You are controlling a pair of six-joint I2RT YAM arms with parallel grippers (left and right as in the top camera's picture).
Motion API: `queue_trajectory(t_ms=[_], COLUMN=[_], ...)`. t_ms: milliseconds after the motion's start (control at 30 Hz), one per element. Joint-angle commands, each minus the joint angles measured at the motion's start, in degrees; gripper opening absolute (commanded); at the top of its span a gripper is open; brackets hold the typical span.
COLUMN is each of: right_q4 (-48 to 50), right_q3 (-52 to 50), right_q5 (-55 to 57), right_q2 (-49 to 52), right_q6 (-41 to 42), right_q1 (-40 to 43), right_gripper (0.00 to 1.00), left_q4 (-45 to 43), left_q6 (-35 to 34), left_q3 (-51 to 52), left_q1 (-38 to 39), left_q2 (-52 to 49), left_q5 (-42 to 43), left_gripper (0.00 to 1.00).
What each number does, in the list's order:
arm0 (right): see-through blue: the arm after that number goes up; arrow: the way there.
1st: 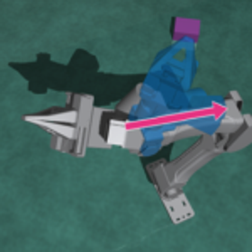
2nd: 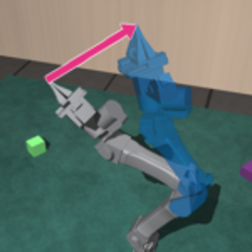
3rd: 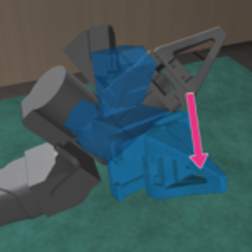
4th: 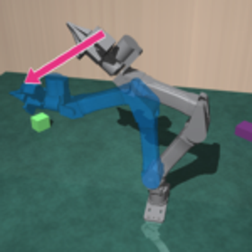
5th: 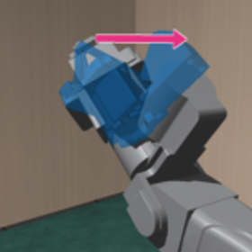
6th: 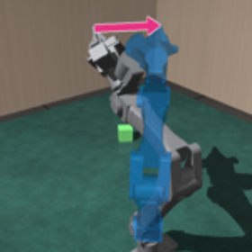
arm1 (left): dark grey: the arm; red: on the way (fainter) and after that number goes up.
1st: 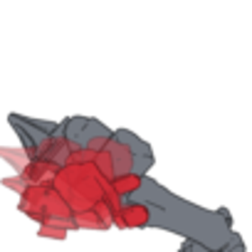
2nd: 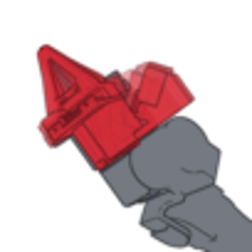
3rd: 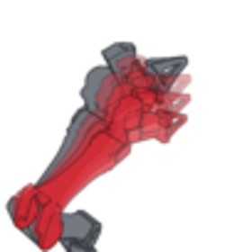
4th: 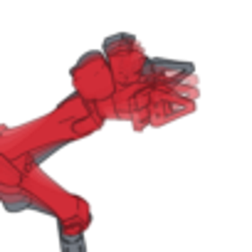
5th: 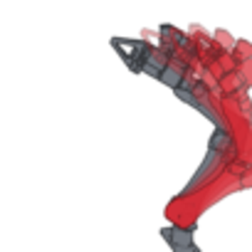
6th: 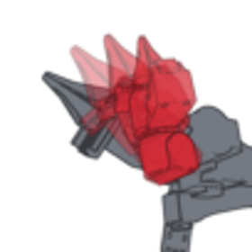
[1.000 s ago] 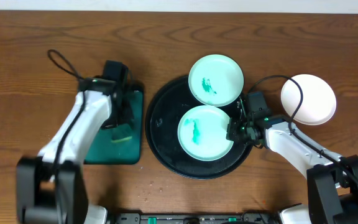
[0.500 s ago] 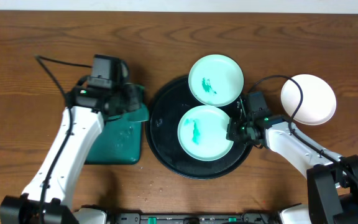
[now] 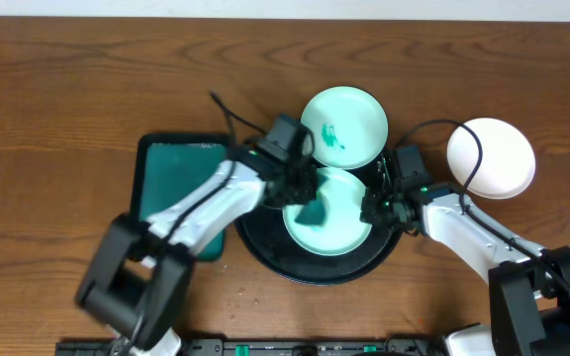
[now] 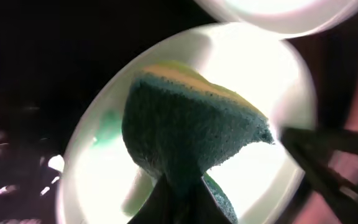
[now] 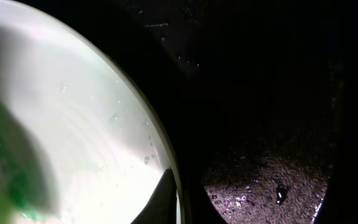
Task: Clean dirty plates on tray and stack at the side
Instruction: 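Carry the sponge with the left gripper to the lower green plate, then scrub the lower green plate with the sponge while right gripper holds it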
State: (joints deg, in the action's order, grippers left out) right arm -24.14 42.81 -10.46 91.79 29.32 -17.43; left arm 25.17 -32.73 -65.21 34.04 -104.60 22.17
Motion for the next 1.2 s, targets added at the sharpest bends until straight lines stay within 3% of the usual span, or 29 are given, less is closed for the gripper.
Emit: queue_trajectory(t_ms=[0, 133, 433, 800, 867, 1167], right_q4=[-0.1, -0.1, -0.1, -0.7, -0.7, -1.3], right_q3=[-2.1, -2.1, -2.1, -2.1, -2.1, -2.1], right_q5=[-0.6, -0.6, -0.6, -0.6, -0.6, -0.6], right_q2=[4.2, 4.2, 4.2, 4.2, 4.2, 4.2], right_q6=[0.7, 0.7, 0.7, 1.5, 1.5, 1.5], right_q1=[-1.0, -1.0, -1.1, -1.0, -1.0, -1.1], right_gripper=[0.01, 0.01, 0.01, 0.01, 0.01, 0.01], left_q4=[-0.5, -0.5, -9.7, -15.2, -14.8, 4.0], left_q6=[-5.9, -8.7, -7.5, -10.5, -9.8, -7.1], left_q3=[0.1, 0.1, 0.0, 0.0, 0.0, 0.0], left_q1=[0.1, 0.2, 4.2, 5.9, 5.6, -1.9], left_q2=[-4.2, -9.2, -11.5, -11.5, -11.5, -11.5], left_q5=[-2.0, -0.5, 18.6, 21.4, 18.4, -17.3], left_gripper=[0.07, 0.07, 0.07, 0.07, 0.07, 0.07])
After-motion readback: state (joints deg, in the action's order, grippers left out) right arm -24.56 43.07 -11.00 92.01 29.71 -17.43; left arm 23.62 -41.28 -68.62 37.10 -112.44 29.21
